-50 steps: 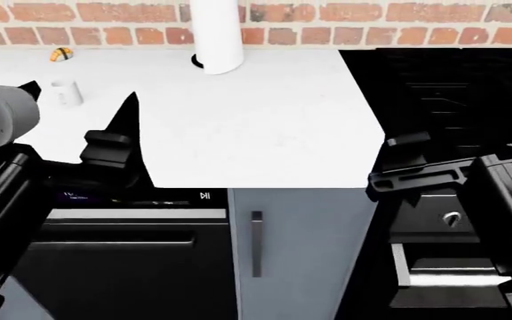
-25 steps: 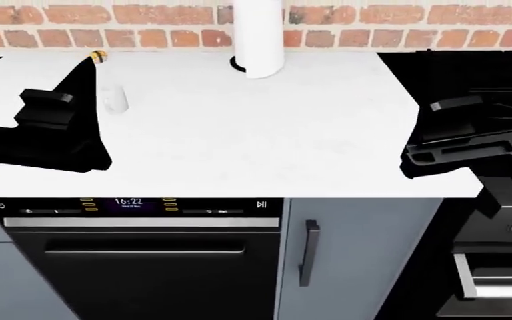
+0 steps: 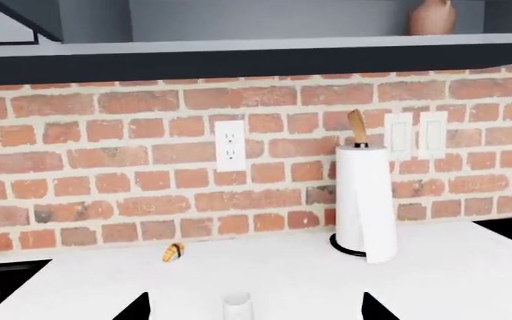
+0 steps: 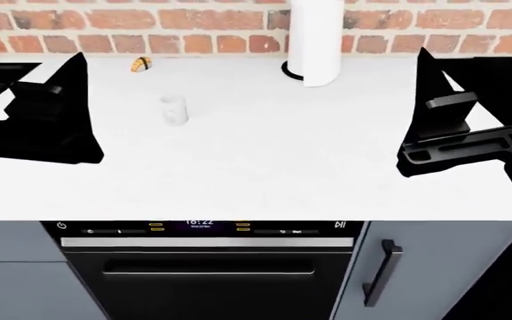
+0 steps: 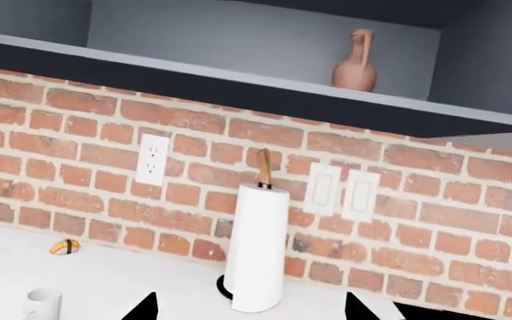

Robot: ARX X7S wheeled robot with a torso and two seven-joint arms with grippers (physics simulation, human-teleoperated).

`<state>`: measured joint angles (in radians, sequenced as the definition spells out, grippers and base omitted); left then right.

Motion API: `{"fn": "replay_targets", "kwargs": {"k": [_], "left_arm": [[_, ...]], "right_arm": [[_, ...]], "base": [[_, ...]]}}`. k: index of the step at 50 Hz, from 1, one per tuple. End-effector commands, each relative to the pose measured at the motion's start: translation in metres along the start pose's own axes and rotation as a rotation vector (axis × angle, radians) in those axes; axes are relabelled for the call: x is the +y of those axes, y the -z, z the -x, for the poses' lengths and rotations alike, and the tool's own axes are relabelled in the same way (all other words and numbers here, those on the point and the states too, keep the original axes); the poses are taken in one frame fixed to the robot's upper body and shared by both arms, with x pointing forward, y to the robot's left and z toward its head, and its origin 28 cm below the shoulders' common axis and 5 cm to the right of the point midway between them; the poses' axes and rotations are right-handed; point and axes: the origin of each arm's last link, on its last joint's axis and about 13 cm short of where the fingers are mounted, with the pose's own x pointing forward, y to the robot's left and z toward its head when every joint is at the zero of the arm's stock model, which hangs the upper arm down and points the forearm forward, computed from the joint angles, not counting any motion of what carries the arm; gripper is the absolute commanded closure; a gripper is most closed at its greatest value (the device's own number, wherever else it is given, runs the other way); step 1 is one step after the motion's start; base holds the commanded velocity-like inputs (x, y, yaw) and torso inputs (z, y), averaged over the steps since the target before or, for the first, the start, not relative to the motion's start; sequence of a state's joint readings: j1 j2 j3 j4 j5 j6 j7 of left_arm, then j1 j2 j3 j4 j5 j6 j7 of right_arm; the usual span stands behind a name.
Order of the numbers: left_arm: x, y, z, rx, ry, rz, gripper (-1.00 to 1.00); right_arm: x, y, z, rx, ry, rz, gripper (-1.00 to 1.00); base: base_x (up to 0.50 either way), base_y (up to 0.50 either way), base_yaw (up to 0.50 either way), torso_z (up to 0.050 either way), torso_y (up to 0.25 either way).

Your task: A wet mug is on the counter and needs to be dried. Pick it up and place it upside down in the open cabinet.

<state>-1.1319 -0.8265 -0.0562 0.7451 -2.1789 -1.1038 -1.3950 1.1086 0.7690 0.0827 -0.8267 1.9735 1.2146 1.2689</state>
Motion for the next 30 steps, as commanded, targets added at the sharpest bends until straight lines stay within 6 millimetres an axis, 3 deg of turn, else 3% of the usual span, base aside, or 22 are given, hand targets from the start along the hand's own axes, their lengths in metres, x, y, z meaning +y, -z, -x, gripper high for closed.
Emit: {"fn": "replay_targets", "kwargs": {"k": [1,30], "left_arm": [[0.0004,-0.0019,-0.0001,-0.003,-0.003,-0.001,-1.00],[0.0002,-0.0028,-0.0013,0.004,0.001,-0.006,-1.00]], "right_arm": [[-0.0007,-0.0007,0.0003,0.000,-0.007,0.002,-1.00],[-0.0061,-0.0033,0.0012,0.000,0.010,-0.015,-1.00]], "base": [[0.26,0.32,0.00,0.000,0.000],[0.26,0.05,0.00,0.000,0.001]]}}
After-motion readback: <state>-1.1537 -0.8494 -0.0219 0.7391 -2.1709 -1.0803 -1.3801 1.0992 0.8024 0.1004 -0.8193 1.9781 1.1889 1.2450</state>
